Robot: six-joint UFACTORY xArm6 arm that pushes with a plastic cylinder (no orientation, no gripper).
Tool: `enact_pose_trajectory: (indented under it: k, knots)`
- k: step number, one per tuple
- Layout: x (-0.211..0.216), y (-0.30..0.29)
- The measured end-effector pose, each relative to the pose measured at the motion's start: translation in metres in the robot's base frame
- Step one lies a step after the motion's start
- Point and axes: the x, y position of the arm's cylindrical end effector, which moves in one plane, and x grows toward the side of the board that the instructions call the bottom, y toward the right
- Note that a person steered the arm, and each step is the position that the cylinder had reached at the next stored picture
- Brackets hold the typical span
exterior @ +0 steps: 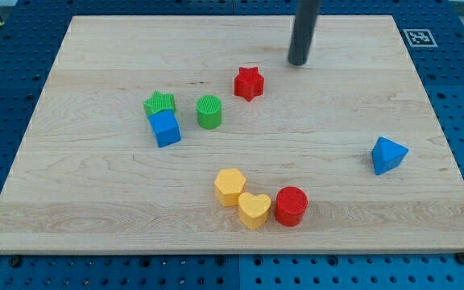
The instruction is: Put the red star at the bottom right side of green circle
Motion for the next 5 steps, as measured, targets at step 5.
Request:
enact_pose_trajectory:
  k: [5]
  knots:
    - [0.117, -0.056]
